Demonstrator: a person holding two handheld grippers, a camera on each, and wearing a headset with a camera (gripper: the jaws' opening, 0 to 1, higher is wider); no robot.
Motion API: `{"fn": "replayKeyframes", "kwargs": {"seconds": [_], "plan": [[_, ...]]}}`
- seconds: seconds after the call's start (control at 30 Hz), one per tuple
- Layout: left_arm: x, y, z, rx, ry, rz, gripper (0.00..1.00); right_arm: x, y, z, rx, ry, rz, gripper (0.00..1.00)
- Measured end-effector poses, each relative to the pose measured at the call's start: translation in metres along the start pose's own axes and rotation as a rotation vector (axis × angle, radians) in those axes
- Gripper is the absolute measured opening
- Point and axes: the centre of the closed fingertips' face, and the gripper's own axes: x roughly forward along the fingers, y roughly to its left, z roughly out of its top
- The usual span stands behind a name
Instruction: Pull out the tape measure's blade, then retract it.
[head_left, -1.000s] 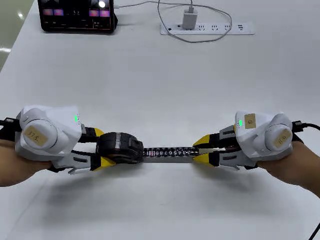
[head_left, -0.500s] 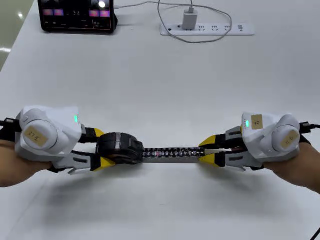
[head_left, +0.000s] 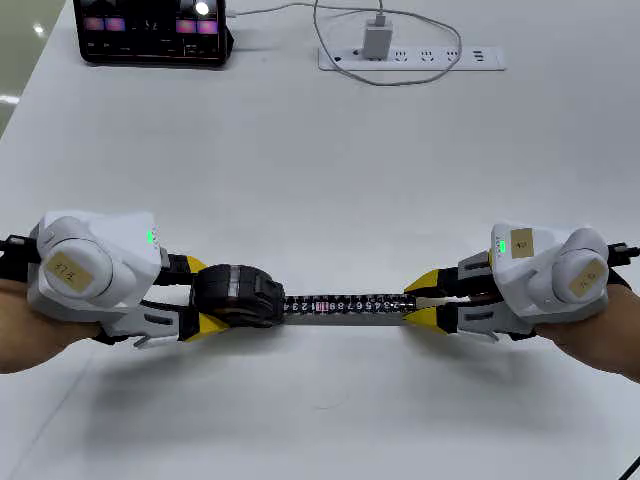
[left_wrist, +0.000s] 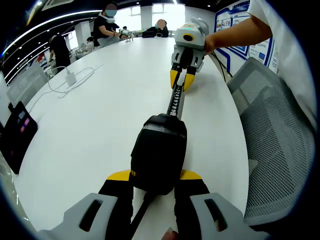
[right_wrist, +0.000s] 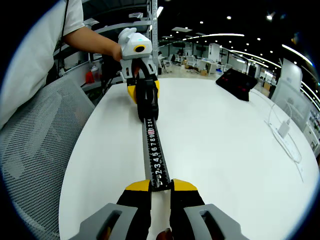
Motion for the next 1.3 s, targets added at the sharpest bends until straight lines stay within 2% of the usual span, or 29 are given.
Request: {"fn": "replayKeyframes", "kwargs": {"seconds": [1.3], "plan": [[0.000,0.000,0.001,0.005,0.004,-0.003,0.26,-0.019,0.000,-0.015,0.006,0.048,-0.007,0.09]]}}
